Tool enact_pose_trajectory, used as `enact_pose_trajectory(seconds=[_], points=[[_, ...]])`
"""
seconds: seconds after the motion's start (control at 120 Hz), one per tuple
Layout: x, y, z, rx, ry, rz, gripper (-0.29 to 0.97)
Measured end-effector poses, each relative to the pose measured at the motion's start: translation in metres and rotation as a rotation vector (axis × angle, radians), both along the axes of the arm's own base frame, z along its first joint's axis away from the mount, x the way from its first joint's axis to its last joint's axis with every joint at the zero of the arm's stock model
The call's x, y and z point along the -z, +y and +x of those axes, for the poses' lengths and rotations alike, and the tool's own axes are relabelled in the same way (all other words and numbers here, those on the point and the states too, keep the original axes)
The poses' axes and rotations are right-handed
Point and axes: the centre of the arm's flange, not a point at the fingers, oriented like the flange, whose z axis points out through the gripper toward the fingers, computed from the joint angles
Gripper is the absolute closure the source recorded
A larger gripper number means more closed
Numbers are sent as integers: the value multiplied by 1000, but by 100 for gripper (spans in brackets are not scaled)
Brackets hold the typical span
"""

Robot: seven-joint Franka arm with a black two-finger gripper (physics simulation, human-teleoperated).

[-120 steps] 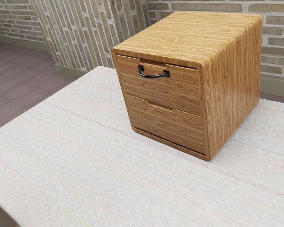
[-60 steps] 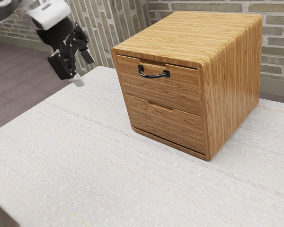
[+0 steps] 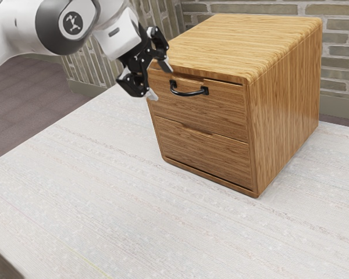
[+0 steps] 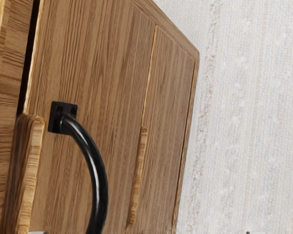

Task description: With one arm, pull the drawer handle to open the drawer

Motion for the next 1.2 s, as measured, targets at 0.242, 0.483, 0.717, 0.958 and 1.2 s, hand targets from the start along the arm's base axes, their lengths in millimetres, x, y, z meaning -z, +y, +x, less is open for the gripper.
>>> enact_pose_trajectory(seconds=[0.242,0.483,0.717,0.958,1.2], points=[[7,-7,11,71,-31,20,23],[17,-7,20,61,-37,1,24],[38,-5,35,45,-20,11,30],[46,-4,42,34,-26,15,44],[50,-3,43,29,-22,13,52]])
